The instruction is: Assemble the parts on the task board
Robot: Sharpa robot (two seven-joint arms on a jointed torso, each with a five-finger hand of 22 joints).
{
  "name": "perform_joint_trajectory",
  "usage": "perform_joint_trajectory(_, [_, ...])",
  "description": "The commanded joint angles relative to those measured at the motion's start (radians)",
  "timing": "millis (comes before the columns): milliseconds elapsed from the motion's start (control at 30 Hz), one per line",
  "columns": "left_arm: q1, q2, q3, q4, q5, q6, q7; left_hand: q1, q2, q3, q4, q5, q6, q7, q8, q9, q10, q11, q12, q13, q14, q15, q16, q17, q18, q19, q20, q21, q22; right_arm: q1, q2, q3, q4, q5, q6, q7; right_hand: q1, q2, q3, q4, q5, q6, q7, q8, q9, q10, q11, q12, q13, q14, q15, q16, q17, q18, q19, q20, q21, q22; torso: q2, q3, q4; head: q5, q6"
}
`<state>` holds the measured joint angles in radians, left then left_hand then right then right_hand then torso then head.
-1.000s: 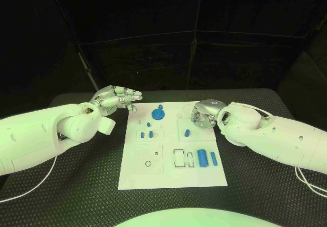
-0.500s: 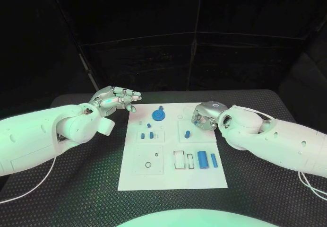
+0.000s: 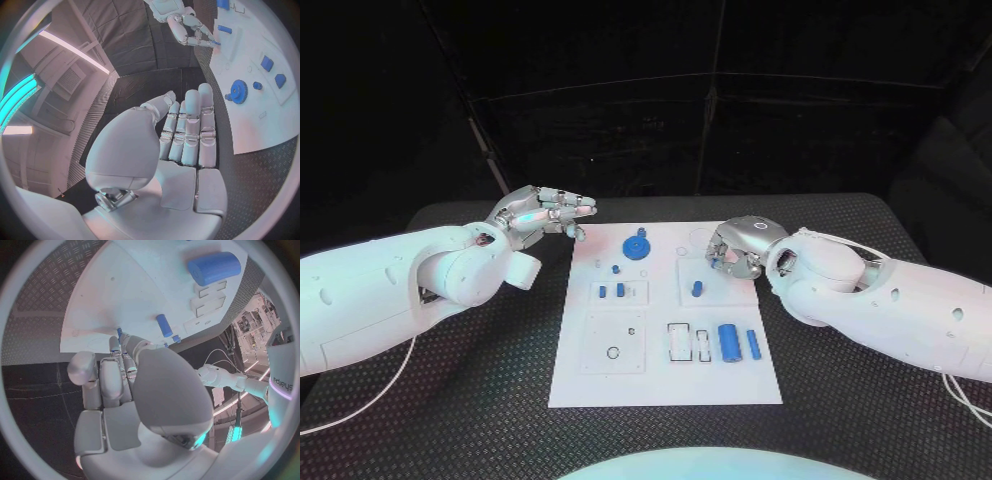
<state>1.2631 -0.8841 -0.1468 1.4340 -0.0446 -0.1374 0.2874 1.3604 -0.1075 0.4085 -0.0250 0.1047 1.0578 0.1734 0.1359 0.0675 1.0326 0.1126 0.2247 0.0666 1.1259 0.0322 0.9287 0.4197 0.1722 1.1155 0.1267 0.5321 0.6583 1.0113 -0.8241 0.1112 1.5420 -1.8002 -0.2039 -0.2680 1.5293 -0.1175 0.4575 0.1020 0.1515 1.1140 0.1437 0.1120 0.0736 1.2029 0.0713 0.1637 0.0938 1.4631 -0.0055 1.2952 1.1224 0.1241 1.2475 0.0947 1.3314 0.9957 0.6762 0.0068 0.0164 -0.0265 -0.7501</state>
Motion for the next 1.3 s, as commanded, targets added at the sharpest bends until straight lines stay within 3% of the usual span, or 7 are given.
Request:
perform_joint_trajectory(33, [0.001, -0.001, 0.001, 0.000, 0.006, 0.000, 0.021, 0.001, 0.008, -0.003, -0.006, -0.001, -0.005, 0.005, -0.006, -0.001, 0.000, 0.004, 0.005, -0.002, -0.005, -0.001, -0.003, -0.001, 0.010, -0.007, 0.002, -0.005, -0.001, 0.002, -0.011, 0.001, 0.023, -0.008, -0.039, -0.006, -0.009, -0.001, 0.007, -0.001, -0.004, 0.009, 0.000, 0.000, -0.001, 0.009, -0.001, -0.006, 0.000, 0.030, -0.006, 0.003, 0.000, -0.015, 0.007, 0.002, 0.004, 0.002, 0.001, -0.0004, -0.0015, 0.000, 0.001])
perform_joint_trajectory(400, [0.001, 0.001, 0.000, -0.004, 0.006, 0.004, 0.021, 0.001, 0.009, -0.002, -0.006, -0.001, -0.005, 0.005, -0.006, -0.001, 0.000, 0.005, 0.005, -0.002, -0.005, -0.001, -0.004, -0.002, 0.010, -0.007, 0.002, -0.005, -0.001, 0.002, -0.042, 0.005, 0.131, 0.015, -0.064, -0.006, -0.012, -0.004, 0.013, -0.006, -0.005, 0.011, 0.000, -0.001, -0.001, 0.011, -0.001, -0.008, -0.001, 0.031, -0.006, 0.003, 0.001, -0.015, 0.009, 0.002, 0.007, 0.007, 0.000, 0.0014, -0.0018, 0.008, 0.000])
perform_joint_trajectory(667, [0.000, 0.010, -0.002, -0.009, 0.006, 0.008, 0.022, 0.001, 0.009, -0.002, -0.006, -0.001, -0.005, 0.005, -0.006, -0.001, 0.000, 0.005, 0.005, -0.002, -0.005, -0.001, -0.004, -0.002, 0.010, -0.007, 0.002, -0.005, -0.001, 0.002, 0.016, 0.005, 0.200, 0.037, -0.074, 0.015, -0.015, -0.003, 0.019, -0.010, -0.003, 0.011, 0.000, -0.002, -0.002, 0.012, 0.000, -0.011, -0.003, 0.030, -0.005, 0.002, -0.002, -0.015, 0.009, 0.002, 0.008, 0.007, 0.003, 0.0008, 0.0007, 0.025, -0.001])
perform_joint_trajectory(833, [0.000, 0.017, -0.002, -0.010, 0.006, 0.011, 0.023, 0.001, 0.010, -0.003, -0.006, -0.002, -0.005, 0.006, -0.007, -0.001, -0.002, 0.005, 0.005, -0.002, -0.005, -0.001, -0.004, -0.003, 0.010, -0.007, 0.002, -0.006, -0.002, 0.000, 0.059, 0.005, 0.205, 0.043, -0.062, 0.028, -0.016, -0.004, 0.022, -0.012, -0.002, 0.011, 0.001, -0.003, -0.002, 0.012, 0.000, -0.013, -0.003, 0.030, -0.005, 0.001, -0.004, -0.015, 0.008, 0.002, 0.008, 0.007, 0.004, -0.0009, 0.0012, 0.045, -0.006])
perform_joint_trajectory(1000, [0.000, 0.026, -0.002, -0.008, 0.006, 0.014, 0.024, 0.001, 0.010, -0.003, -0.006, -0.002, -0.005, 0.006, -0.007, -0.001, -0.002, 0.005, 0.005, -0.002, -0.005, -0.001, -0.004, -0.003, 0.010, -0.007, 0.002, -0.006, -0.002, -0.025, 0.095, 0.004, 0.200, 0.045, -0.047, 0.036, -0.016, -0.003, 0.023, -0.013, -0.002, 0.011, 0.001, -0.004, -0.002, 0.012, 0.000, -0.014, -0.004, 0.030, -0.005, 0.003, -0.002, -0.015, 0.009, 0.002, 0.009, 0.009, 0.004, -0.0033, 0.0008, 0.069, -0.011])
perform_joint_trajectory(1100, [0.000, 0.030, -0.002, -0.008, 0.006, 0.015, 0.024, 0.001, 0.010, -0.003, -0.006, -0.002, -0.005, 0.006, -0.007, -0.001, -0.002, 0.005, 0.005, -0.002, -0.005, -0.001, -0.004, -0.003, 0.010, -0.007, 0.002, -0.006, -0.002, -0.040, 0.117, 0.003, 0.191, 0.045, -0.040, 0.041, -0.016, -0.003, 0.024, -0.014, -0.001, 0.011, 0.001, -0.004, -0.002, 0.012, 0.000, -0.014, -0.004, 0.030, -0.005, 0.003, -0.002, -0.015, 0.009, 0.002, 0.009, 0.009, 0.002, -0.0003, 0.0002, 0.082, -0.018])
perform_joint_trajectory(1300, [0.000, 0.036, -0.002, -0.008, 0.006, 0.016, 0.026, 0.001, 0.010, -0.003, -0.006, -0.002, -0.005, 0.006, -0.007, -0.001, -0.002, 0.005, 0.005, -0.002, -0.005, -0.001, -0.004, -0.003, 0.010, -0.007, 0.002, -0.006, -0.002, -0.073, 0.149, 0.001, 0.171, 0.040, -0.032, 0.048, -0.017, -0.003, 0.025, -0.015, -0.001, 0.011, 0.002, -0.004, -0.002, 0.013, 0.000, -0.014, -0.004, 0.030, -0.005, 0.004, -0.001, -0.016, 0.010, 0.002, 0.010, 0.011, 0.002, -0.0010, -0.0002, 0.101, -0.030])
